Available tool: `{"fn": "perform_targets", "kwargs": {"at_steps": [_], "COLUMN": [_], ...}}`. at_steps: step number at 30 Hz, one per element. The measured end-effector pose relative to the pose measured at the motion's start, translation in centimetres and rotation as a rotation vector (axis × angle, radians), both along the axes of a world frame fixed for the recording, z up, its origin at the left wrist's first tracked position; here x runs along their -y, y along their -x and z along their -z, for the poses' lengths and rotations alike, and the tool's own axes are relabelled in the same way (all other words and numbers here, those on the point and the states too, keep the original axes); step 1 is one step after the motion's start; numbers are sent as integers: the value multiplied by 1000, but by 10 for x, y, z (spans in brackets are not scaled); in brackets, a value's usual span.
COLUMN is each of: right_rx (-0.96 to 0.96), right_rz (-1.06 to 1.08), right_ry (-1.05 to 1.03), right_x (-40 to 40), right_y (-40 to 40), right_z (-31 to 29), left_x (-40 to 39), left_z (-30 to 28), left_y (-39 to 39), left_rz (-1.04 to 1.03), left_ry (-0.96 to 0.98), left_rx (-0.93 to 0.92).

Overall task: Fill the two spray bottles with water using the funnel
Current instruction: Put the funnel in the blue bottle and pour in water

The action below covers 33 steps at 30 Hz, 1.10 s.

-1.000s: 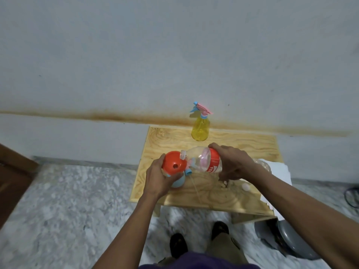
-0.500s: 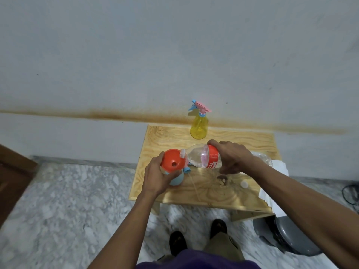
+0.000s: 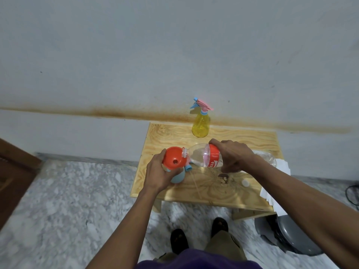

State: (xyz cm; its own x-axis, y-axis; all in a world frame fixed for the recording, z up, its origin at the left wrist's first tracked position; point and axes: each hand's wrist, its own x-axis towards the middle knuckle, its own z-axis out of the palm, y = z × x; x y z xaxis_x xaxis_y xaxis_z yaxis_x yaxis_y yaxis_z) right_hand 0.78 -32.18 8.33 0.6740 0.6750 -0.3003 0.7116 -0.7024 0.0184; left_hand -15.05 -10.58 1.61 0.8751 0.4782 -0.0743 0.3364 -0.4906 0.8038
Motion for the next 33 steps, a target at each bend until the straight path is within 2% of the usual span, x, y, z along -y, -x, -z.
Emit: {"fn": "perform_targets", "kwargs": {"at_steps": [27,33], "right_rx": [39,34], "right_rz": [-21,-17], "right_ry": [100,111], "right_x": [-7,-6], "right_y": [-3,-3], "right_z": [-8,-9], "left_x": [2,0], "left_z": [-1,2], "left_y": [-5,-4], "left_rz": [2,-7], "left_ry": [-40,-42], "left_rx": [-11,-66]}}
